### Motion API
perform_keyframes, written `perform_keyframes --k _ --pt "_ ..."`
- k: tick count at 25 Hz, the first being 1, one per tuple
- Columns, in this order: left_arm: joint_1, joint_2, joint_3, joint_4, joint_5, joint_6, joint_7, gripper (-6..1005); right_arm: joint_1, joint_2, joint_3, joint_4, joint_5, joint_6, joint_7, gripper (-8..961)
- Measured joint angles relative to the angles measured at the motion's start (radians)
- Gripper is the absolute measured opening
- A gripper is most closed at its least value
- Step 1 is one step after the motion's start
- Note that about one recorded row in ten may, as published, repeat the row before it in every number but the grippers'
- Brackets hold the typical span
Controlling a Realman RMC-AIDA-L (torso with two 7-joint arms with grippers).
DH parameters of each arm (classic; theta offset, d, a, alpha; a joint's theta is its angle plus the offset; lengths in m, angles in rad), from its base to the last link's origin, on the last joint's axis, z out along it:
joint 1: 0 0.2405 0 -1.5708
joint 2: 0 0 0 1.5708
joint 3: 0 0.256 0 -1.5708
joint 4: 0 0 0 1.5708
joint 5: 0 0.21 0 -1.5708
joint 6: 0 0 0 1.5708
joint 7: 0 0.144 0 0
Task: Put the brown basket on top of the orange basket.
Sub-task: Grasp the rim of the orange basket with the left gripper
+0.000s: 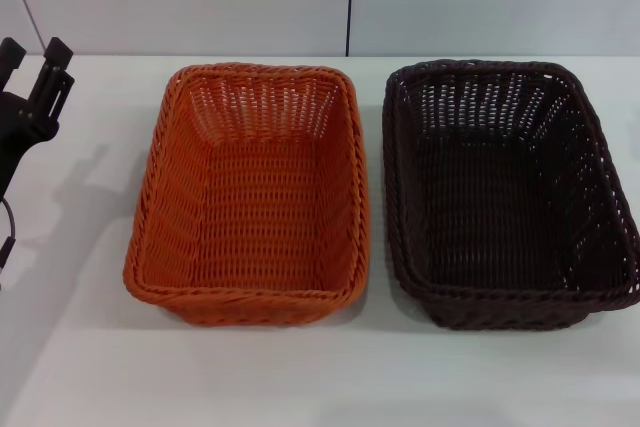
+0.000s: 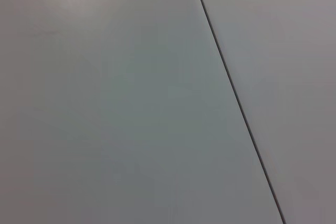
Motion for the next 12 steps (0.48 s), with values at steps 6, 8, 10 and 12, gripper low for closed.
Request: perform_keyframes --k 6,8,10,12 --pt "0.001 0.003 0.000 0.000 0.000 -0.004 -0.031 604 -0.002 0.000 -0.003 0.000 0.000 -0.001 0.021 571" --pt "0.001 0.003 0.000 0.000 0.000 -0.004 -0.032 604 -0.005 0.000 -0.005 0.000 -0.001 -0.001 0.021 571" --pt "0.001 0.004 0.000 0.000 0.000 -0.005 -0.032 604 -0.007 0.000 -0.005 0.000 -0.001 -0.001 0.021 570" --pt "0.000 0.004 0.000 0.000 0.000 -0.005 -0.032 604 -0.008 0.000 -0.002 0.000 -0.001 -0.001 0.021 570"
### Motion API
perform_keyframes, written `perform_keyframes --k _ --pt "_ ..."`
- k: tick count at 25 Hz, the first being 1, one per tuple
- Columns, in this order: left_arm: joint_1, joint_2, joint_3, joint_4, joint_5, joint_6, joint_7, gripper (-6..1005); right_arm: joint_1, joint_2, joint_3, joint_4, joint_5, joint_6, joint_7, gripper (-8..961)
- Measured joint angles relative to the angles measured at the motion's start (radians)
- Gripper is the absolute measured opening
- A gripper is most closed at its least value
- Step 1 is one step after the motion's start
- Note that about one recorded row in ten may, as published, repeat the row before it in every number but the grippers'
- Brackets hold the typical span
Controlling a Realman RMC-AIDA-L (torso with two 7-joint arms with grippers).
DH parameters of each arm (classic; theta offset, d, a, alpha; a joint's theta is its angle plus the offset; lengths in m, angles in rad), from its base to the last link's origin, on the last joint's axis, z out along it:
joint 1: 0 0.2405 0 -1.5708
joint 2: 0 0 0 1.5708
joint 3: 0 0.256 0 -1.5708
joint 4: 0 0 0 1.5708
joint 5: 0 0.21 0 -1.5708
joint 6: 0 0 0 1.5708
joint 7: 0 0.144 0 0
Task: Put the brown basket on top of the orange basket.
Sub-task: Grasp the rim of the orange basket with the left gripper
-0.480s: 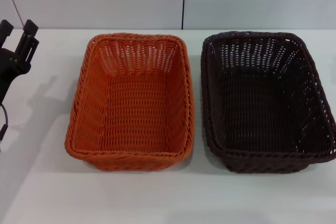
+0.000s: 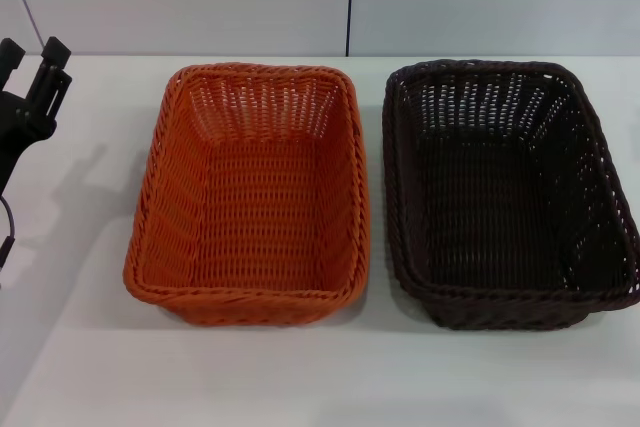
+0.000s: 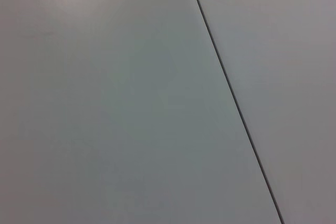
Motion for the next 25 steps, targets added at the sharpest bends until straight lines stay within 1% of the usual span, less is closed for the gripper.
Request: perform_keyframes --k 8,9,12,13,14,15,16,17,18,19,20,23,24,25 --pt "-0.001 0.005 0.023 0.009 0.002 -0.002 -0.036 603 -0.002 0.000 0.001 0.000 0.000 0.000 0.002 569" --pt "0.003 0.020 0.073 0.043 0.010 -0.021 -0.119 603 -0.002 0.000 0.001 0.000 0.000 0.000 0.002 569" --pt "0.003 0.020 0.073 0.043 0.010 -0.021 -0.119 603 -0.006 0.000 0.004 0.000 0.000 0.003 0.002 570" --pt "0.015 0.044 0.106 0.128 0.046 -0.105 -0.233 603 -0.008 0.000 0.006 0.000 0.000 0.003 0.002 570" --pt "0.020 0.095 0.109 0.266 0.191 -0.226 -0.436 603 -0.011 0.000 0.006 0.000 0.000 0.003 0.002 570" --pt "0.021 0.122 0.108 0.333 0.276 -0.283 -0.548 602 -0.015 0.000 0.007 0.000 0.000 0.003 0.004 570" --pt "0.021 0.122 0.108 0.333 0.276 -0.283 -0.548 602 -0.017 0.000 0.007 0.000 0.000 0.002 0.006 570" --pt "0.021 0.134 0.107 0.369 0.322 -0.311 -0.605 602 -0.019 0.000 0.008 0.000 0.000 0.003 0.008 570" --pt "0.021 0.134 0.107 0.369 0.322 -0.311 -0.605 602 -0.021 0.000 0.009 0.000 0.001 0.005 0.010 570" --pt "0.021 0.183 0.096 0.548 0.560 -0.427 -0.840 602 -0.023 0.000 0.009 0.000 0.001 0.007 0.010 570" --pt "0.020 0.196 0.093 0.633 0.698 -0.468 -0.955 602 -0.025 0.000 0.010 0.000 0.001 0.007 0.010 570" --pt "0.020 0.196 0.093 0.633 0.698 -0.468 -0.955 602 -0.032 0.000 0.010 0.000 0.001 0.005 0.011 570" --pt "0.005 0.212 0.065 0.834 1.068 -0.511 -1.278 602 -0.035 0.000 0.010 0.000 0.002 0.004 0.011 570" --pt "-0.012 0.206 0.042 0.905 1.241 -0.502 -1.410 602 -0.037 0.000 0.010 0.000 0.002 0.004 0.011 571"
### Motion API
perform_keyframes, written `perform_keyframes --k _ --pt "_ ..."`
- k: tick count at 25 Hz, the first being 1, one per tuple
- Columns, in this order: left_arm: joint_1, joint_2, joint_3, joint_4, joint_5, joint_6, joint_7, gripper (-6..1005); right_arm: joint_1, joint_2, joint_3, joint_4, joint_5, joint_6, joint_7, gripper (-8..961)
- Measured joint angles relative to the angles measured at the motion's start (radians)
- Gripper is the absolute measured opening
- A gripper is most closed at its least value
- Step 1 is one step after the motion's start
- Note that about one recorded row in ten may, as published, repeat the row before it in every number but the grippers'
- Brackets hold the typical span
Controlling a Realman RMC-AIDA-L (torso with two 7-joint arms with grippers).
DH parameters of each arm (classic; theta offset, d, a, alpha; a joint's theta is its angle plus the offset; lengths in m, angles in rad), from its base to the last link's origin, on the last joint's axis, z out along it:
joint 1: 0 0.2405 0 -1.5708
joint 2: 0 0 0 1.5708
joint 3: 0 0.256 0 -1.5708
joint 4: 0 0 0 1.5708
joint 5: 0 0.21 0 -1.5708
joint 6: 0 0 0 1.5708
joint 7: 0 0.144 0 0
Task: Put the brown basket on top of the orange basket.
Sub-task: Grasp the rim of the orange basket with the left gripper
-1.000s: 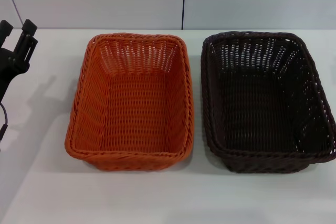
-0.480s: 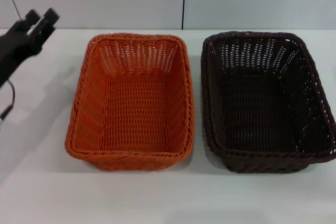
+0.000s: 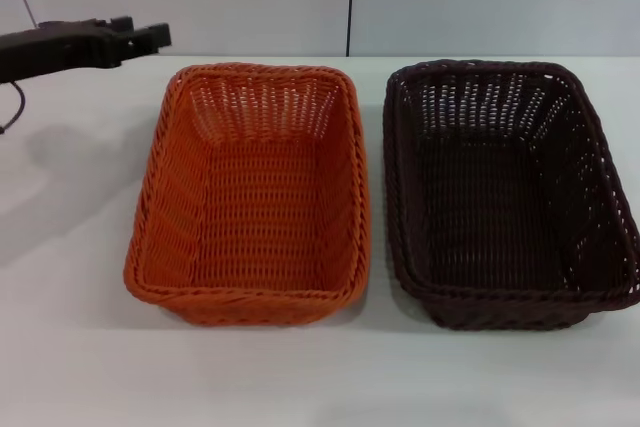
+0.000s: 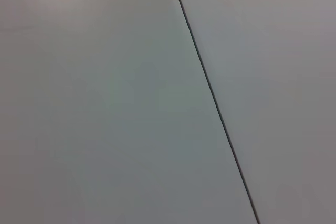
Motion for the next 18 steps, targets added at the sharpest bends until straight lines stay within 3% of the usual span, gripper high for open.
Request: perform_keyframes --k 1,2,5,6,9,12,18 --pt "0.000 0.000 0.000 0.000 0.000 0.000 0.000 601 -0.002 0.000 0.001 0.000 0.000 0.000 0.000 571" --pt "-0.029 -0.023 -0.042 0.102 0.261 0.035 -0.178 601 -0.005 -0.001 0.004 0.000 0.001 0.000 0.000 571" --pt "-0.029 -0.023 -0.042 0.102 0.261 0.035 -0.178 601 -0.015 -0.001 0.011 0.000 0.001 0.000 0.000 571" --pt "-0.119 -0.086 -0.147 0.235 0.645 0.203 -0.415 601 -0.018 -0.001 0.015 0.000 0.002 0.002 0.000 571" --pt "-0.157 -0.102 -0.174 0.257 0.739 0.271 -0.467 601 -0.026 -0.002 0.034 0.000 0.002 0.011 0.000 569" --pt "-0.208 -0.137 -0.184 0.281 0.893 0.371 -0.554 600 -0.036 -0.003 0.058 -0.001 0.002 0.014 0.000 570" --pt "-0.211 -0.187 -0.175 0.320 0.999 0.408 -0.602 600 -0.041 -0.005 0.078 -0.004 0.002 0.019 0.000 571"
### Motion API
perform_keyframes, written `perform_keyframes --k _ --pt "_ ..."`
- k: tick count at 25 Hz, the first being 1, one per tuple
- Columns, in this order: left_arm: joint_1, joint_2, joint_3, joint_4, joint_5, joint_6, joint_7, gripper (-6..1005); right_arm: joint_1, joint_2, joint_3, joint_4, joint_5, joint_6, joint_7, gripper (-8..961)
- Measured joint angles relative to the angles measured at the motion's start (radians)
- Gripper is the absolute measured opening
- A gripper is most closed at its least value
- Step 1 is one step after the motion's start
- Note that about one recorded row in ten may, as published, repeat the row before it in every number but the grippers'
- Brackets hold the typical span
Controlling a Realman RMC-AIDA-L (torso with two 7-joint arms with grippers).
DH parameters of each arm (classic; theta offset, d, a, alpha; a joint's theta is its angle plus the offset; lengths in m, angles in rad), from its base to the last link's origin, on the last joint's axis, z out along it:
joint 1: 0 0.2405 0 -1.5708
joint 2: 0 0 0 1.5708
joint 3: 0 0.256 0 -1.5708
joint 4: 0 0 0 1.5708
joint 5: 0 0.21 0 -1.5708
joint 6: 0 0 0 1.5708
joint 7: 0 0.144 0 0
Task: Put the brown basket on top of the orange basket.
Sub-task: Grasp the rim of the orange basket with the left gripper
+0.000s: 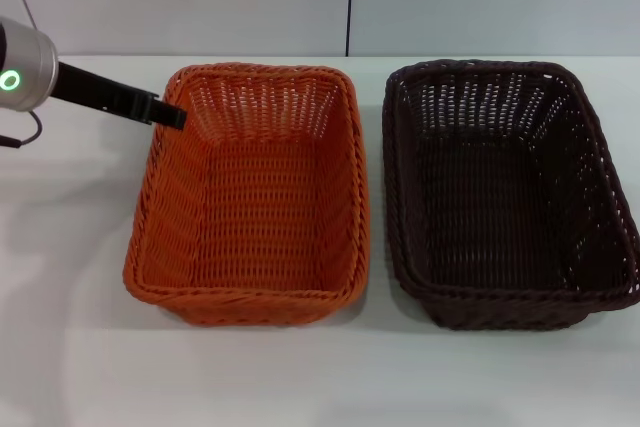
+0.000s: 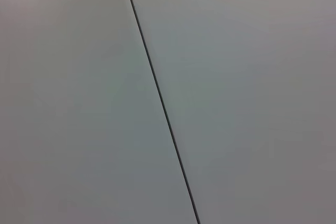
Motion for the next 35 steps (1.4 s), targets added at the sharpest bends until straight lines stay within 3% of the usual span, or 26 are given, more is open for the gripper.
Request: perform_keyframes --k 18,31,35 --pt "0.054 -0.006 0.019 -0.103 0.011 -0.085 -0.023 564 0.023 -0.004 0.000 -0.019 0.000 0.041 -0.007 569" --pt "0.010 -0.005 0.051 -0.267 0.011 -0.162 0.003 514 0.054 -0.004 0.000 -0.051 0.000 0.133 -0.010 570" --pt "0.010 -0.005 0.073 -0.260 0.014 -0.170 0.006 498 0.059 -0.005 0.000 -0.053 0.000 0.148 -0.011 571"
